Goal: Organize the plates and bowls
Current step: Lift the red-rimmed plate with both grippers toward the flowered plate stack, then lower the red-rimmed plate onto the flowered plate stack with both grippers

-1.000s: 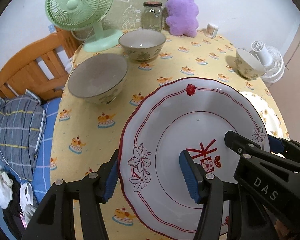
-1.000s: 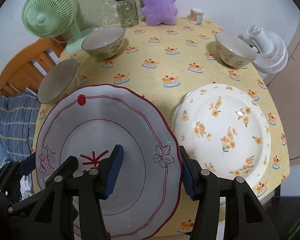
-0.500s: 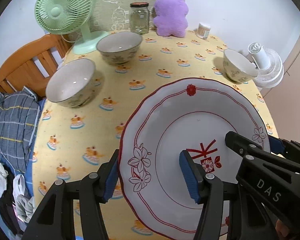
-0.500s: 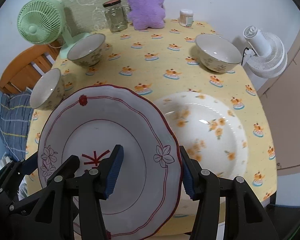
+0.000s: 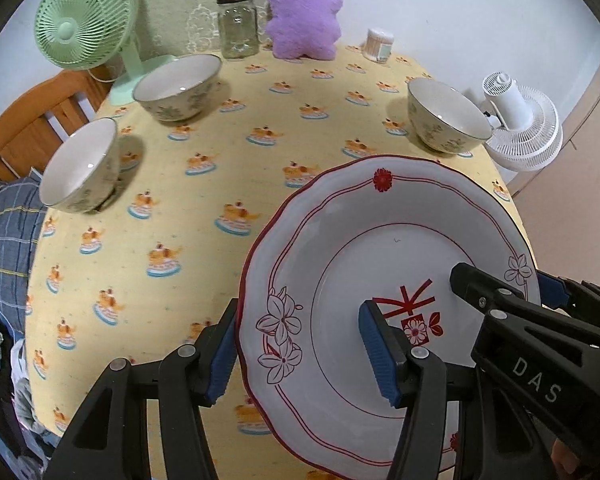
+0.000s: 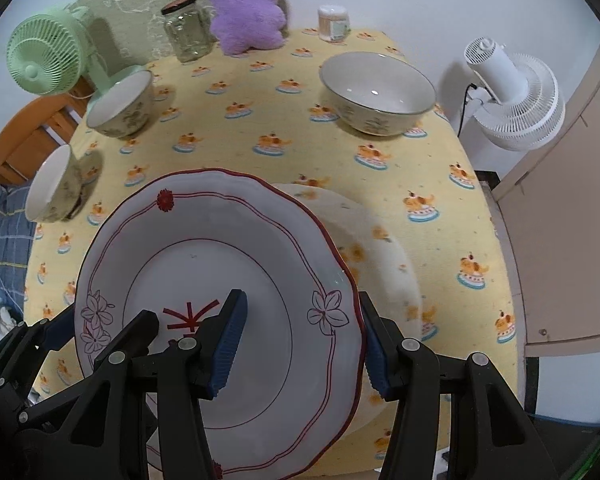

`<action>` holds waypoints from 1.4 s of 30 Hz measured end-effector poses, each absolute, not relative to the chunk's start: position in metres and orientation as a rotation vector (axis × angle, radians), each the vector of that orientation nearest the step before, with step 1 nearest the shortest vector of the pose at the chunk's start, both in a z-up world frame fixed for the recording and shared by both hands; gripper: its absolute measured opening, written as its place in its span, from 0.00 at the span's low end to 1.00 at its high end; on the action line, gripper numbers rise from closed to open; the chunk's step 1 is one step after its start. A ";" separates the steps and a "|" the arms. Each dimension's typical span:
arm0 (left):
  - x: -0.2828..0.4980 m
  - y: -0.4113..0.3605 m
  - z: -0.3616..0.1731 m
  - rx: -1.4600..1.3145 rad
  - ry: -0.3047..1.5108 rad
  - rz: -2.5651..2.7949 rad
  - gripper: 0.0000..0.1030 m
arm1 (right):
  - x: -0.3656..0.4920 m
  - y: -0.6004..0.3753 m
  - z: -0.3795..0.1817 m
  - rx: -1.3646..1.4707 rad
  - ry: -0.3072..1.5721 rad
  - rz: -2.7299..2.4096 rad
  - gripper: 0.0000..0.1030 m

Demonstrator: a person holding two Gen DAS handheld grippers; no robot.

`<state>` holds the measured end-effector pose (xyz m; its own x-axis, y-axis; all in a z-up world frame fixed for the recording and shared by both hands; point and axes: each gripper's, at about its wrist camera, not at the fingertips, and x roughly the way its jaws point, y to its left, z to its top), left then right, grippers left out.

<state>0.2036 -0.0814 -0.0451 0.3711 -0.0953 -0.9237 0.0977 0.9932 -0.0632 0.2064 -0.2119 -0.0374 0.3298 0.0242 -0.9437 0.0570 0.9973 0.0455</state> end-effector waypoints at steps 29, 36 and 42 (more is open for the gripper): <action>0.218 -0.141 -0.083 0.047 1.259 -0.089 0.58 | 0.219 -0.270 -0.080 0.075 1.312 -0.049 0.55; 0.220 -0.142 -0.083 0.051 1.265 -0.082 0.59 | 0.218 -0.273 -0.078 0.102 1.306 -0.034 0.55; 0.221 -0.142 -0.083 0.050 1.271 -0.083 0.59 | 0.209 -0.279 -0.069 0.045 1.314 -0.031 0.30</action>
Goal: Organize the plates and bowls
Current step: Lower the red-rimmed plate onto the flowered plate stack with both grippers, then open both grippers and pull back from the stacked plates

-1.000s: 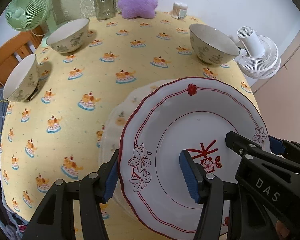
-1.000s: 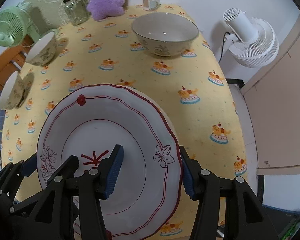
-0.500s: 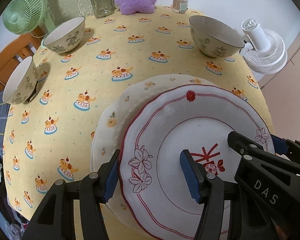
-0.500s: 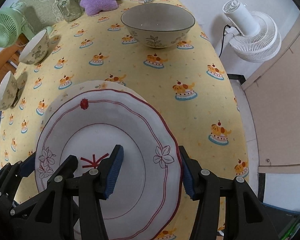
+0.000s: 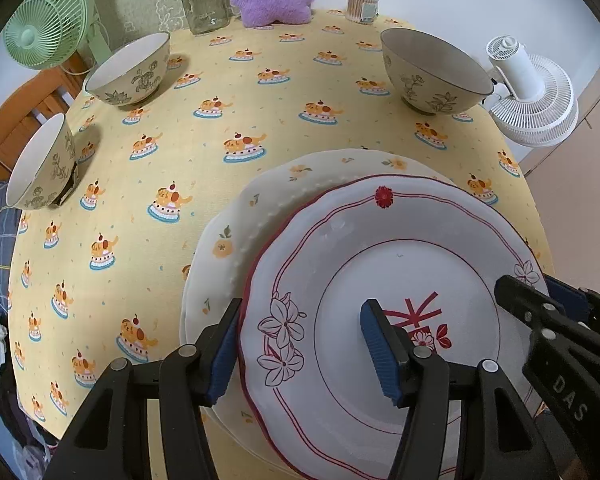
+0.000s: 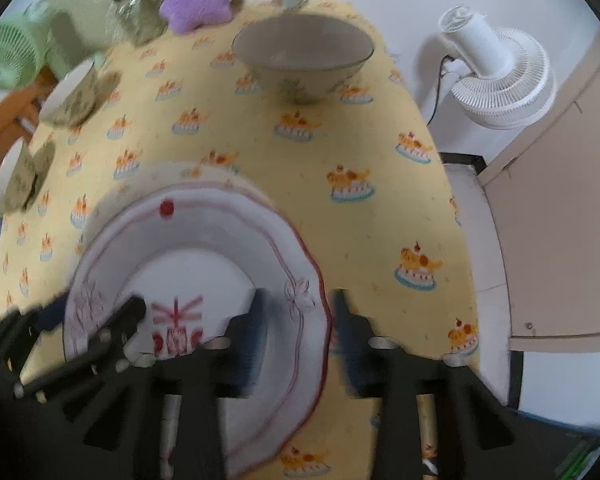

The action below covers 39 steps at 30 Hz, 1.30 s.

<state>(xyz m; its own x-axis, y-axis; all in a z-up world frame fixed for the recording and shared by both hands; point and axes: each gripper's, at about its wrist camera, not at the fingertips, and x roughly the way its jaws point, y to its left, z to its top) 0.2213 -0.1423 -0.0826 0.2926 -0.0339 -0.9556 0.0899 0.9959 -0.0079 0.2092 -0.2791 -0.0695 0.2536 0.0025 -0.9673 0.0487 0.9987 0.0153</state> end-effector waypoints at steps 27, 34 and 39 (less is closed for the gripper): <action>0.216 -0.121 -0.076 0.080 1.281 -0.031 0.58 | 0.216 -0.259 -0.065 -0.001 1.279 -0.070 0.27; 0.215 -0.113 -0.076 0.077 1.286 -0.024 0.58 | 0.220 -0.246 -0.072 0.000 1.276 -0.066 0.30; 0.215 -0.108 -0.082 0.066 1.308 -0.019 0.58 | 0.221 -0.243 -0.075 -0.019 1.278 -0.084 0.33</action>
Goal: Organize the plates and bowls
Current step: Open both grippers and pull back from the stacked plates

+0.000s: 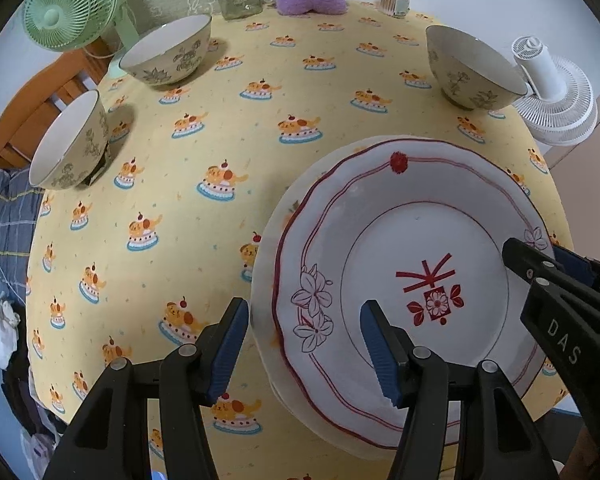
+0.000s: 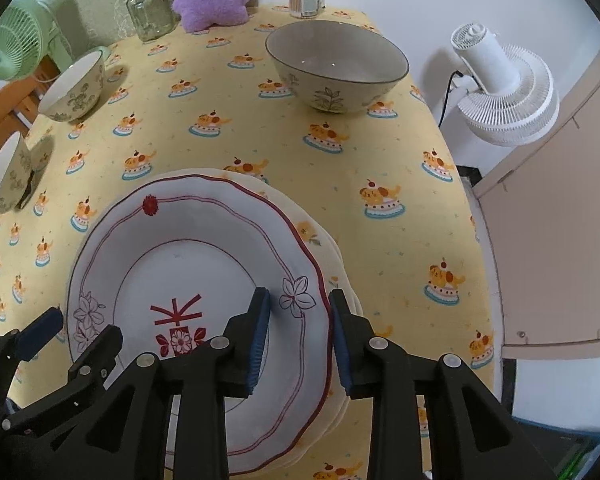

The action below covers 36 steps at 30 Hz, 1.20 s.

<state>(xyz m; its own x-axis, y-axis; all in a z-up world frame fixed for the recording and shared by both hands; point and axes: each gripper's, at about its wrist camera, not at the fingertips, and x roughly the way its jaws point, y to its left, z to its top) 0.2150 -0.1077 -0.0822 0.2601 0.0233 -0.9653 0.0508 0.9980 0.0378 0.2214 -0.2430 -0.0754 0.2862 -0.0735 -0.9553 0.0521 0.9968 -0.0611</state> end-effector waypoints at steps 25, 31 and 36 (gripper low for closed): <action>0.204 -0.060 -0.055 0.021 1.231 -0.061 0.83 | 0.207 -0.192 -0.050 0.008 1.234 -0.005 0.79; 0.202 -0.019 -0.043 0.047 1.197 -0.091 0.83 | 0.200 -0.151 -0.037 0.031 1.204 -0.056 0.79; 0.201 0.020 -0.036 0.042 1.166 -0.108 0.83 | 0.197 -0.115 -0.030 0.079 1.181 -0.048 0.79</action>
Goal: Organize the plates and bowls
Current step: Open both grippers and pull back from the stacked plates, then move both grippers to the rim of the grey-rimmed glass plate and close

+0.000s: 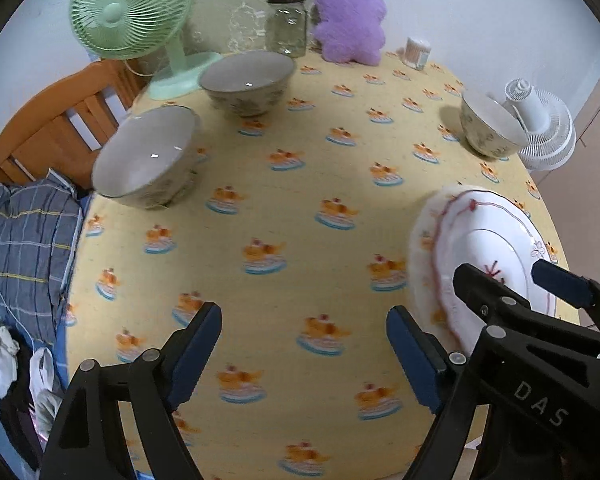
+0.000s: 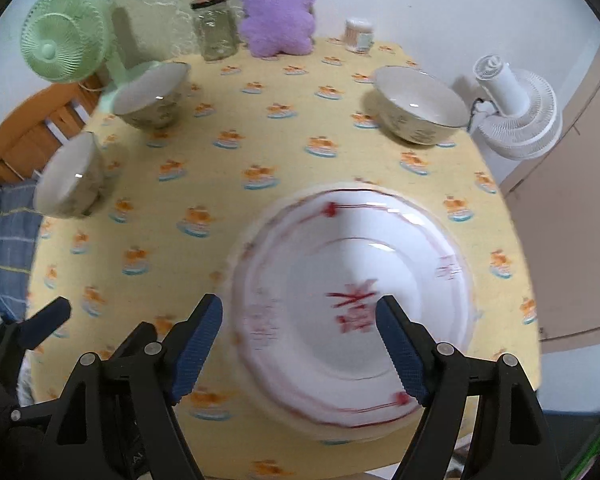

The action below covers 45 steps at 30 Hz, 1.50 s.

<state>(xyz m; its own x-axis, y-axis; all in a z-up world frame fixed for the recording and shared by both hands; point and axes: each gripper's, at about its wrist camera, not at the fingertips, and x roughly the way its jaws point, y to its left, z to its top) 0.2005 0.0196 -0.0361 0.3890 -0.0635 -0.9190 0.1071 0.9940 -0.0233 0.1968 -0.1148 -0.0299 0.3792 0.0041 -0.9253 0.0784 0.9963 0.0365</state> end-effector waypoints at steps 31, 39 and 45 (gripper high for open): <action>0.296 0.196 -0.031 -0.029 1.063 -0.026 0.61 | 0.288 0.057 -0.012 0.078 1.057 -0.018 0.80; 0.329 0.208 -0.046 -0.013 1.040 -0.009 0.54 | 0.327 0.079 -0.028 0.068 1.060 0.027 0.67; 0.346 0.204 -0.064 -0.003 1.072 -0.047 0.37 | 0.347 0.089 -0.048 0.079 1.097 0.056 0.47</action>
<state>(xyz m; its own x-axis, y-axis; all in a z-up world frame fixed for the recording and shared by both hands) 0.3455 0.2036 -0.0639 0.4771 -0.0400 -0.8779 0.0370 0.9990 -0.0254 0.3466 0.0890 -0.0476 0.4556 0.0839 -0.8862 -0.0060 0.9958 0.0913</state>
